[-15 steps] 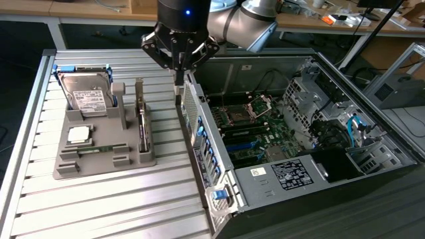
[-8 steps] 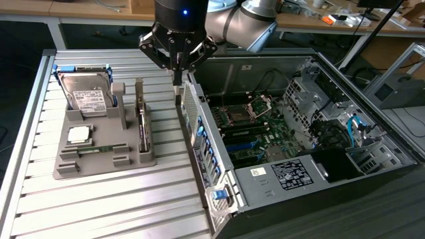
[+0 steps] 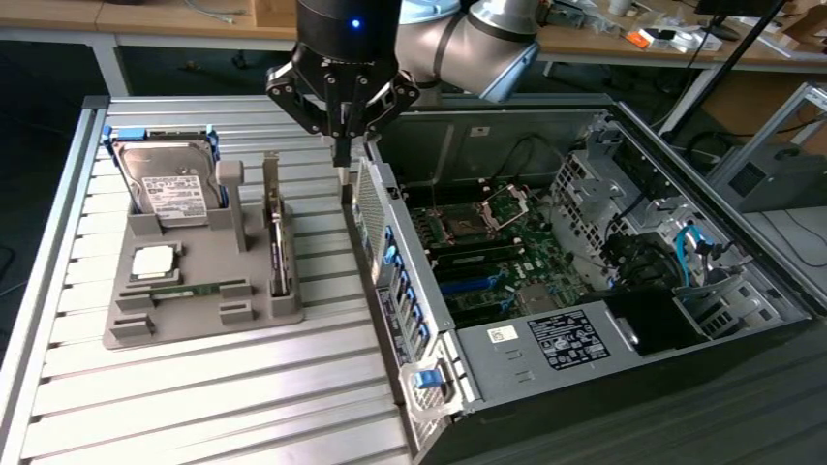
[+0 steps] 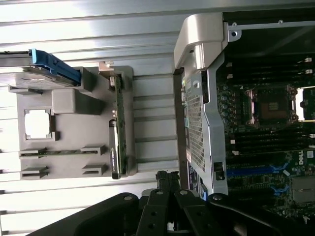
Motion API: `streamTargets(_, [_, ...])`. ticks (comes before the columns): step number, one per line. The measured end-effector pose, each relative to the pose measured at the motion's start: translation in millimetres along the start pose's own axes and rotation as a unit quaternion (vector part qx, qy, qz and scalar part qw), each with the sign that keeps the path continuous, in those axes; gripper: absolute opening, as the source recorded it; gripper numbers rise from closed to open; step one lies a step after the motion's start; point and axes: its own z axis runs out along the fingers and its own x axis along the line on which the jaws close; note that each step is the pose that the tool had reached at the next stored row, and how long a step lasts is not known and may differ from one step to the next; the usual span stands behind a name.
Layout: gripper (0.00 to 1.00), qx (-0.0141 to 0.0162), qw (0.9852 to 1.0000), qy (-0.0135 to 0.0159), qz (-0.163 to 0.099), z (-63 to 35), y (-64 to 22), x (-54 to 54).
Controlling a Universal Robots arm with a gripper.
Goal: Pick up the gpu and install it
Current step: 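Reach for the gpu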
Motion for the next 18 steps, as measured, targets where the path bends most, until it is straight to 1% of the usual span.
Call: streamTargets(18, [0.11,0.0,1.0,0.0,0.0,-0.2,-0.7,7.4])
